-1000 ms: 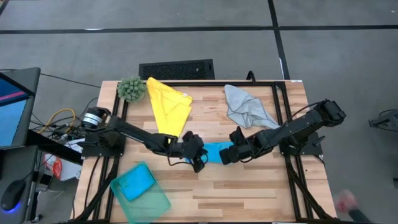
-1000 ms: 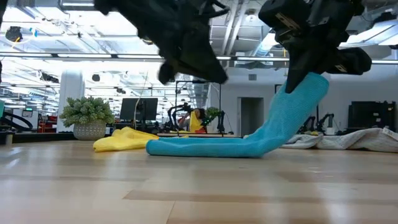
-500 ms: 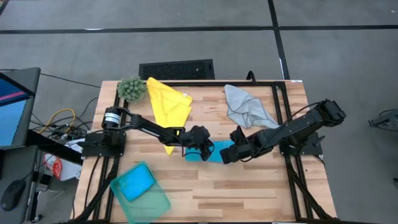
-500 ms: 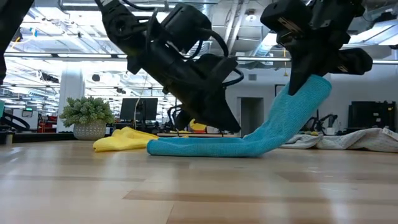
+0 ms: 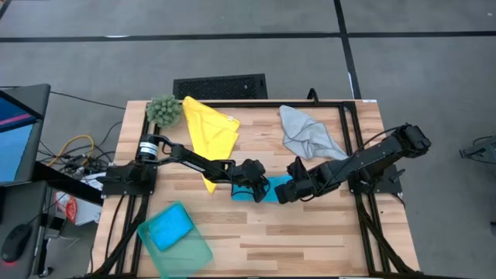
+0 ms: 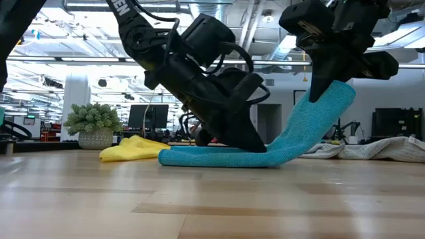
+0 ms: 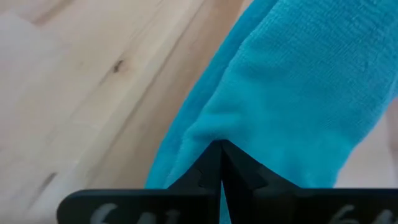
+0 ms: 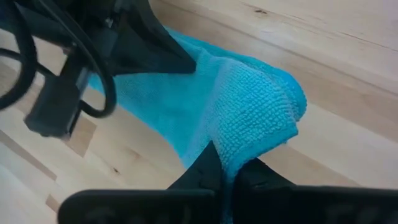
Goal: Fold microfiber towels
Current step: Fold the blue towel
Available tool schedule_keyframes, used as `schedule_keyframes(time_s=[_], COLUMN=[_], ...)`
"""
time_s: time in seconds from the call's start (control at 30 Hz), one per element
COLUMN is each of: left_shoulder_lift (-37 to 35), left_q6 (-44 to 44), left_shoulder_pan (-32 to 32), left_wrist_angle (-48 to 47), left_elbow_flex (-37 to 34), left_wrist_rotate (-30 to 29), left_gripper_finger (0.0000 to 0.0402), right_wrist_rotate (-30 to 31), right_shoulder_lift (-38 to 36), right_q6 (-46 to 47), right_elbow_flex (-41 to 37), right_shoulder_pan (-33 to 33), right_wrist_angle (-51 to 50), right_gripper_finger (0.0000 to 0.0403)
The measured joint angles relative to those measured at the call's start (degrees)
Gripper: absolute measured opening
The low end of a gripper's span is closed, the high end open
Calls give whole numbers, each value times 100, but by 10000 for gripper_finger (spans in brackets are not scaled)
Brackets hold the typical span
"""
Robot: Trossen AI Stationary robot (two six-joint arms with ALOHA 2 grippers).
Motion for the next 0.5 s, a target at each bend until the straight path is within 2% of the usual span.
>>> schedule_keyframes(time_s=[0.5], left_shoulder_lift=[105], left_q6=[-243], left_shoulder_pan=[236], left_wrist_angle=[-367], left_elbow_flex=[369], left_wrist_rotate=[-203], left_gripper_finger=[0], right_wrist_rotate=[-9], right_shoulder_lift=[0], right_q6=[-154], right_elbow_flex=[0], right_shoulder_pan=[2], right_wrist_angle=[17], right_gripper_finger=[30])
